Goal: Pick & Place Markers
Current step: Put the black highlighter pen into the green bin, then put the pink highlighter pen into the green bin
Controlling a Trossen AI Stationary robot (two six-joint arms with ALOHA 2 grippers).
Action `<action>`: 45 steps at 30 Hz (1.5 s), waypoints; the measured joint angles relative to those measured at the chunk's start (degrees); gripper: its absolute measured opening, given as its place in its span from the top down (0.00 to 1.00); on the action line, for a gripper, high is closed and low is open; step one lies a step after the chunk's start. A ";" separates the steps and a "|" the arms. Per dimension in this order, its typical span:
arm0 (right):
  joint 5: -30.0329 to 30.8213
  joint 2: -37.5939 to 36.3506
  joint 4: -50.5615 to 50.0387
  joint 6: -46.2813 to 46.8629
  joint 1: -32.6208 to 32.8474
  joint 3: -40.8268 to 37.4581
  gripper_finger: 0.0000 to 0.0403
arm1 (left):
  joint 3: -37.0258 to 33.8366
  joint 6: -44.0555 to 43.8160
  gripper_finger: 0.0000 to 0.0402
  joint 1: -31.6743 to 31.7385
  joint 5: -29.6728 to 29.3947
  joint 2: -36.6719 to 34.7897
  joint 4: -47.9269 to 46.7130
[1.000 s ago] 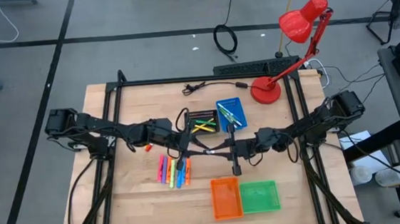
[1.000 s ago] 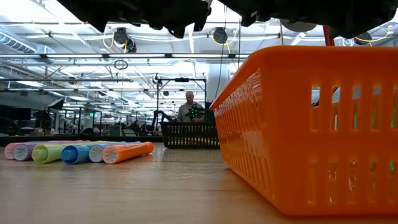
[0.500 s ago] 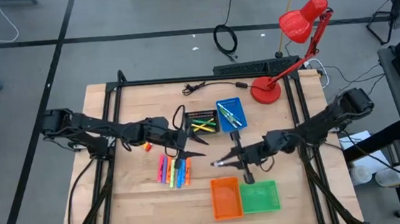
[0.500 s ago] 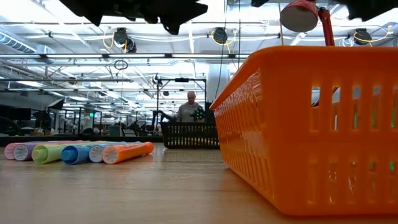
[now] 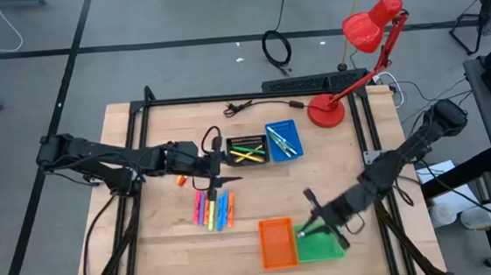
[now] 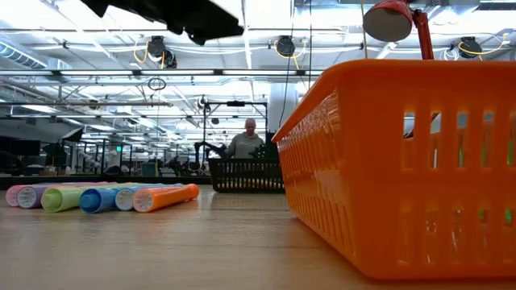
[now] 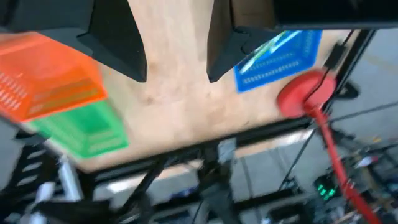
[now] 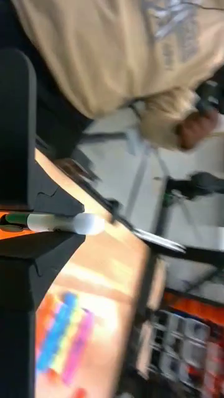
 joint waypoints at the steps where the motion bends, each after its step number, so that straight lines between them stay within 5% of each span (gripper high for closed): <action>1: 0.99 0.29 -1.56 1.60 1.59 0.00 0.95 | 0.00 -0.01 0.59 0.00 -1.11 -0.13 -0.97; 9: 13.46 1.48 -12.45 16.06 11.94 0.00 0.95 | 0.00 -0.12 0.62 0.00 -6.79 -0.19 -2.91; 15: 14.51 1.51 -14.70 23.82 13.54 0.00 0.90 | 0.00 -0.54 0.60 0.00 -6.94 -0.19 -3.09; 29: 14.94 1.51 -14.77 21.74 13.36 0.00 0.86 | 0.00 -0.54 0.57 0.00 -8.40 -0.19 -4.74; 39: 17.80 1.51 -14.47 21.86 13.36 -0.02 0.72 | 0.00 -0.53 0.61 0.00 -8.45 -0.19 -5.25; 45: 17.83 1.53 -8.96 16.88 13.36 -0.04 0.66 | 0.00 -1.97 0.61 -0.51 -16.13 -3.90 -18.06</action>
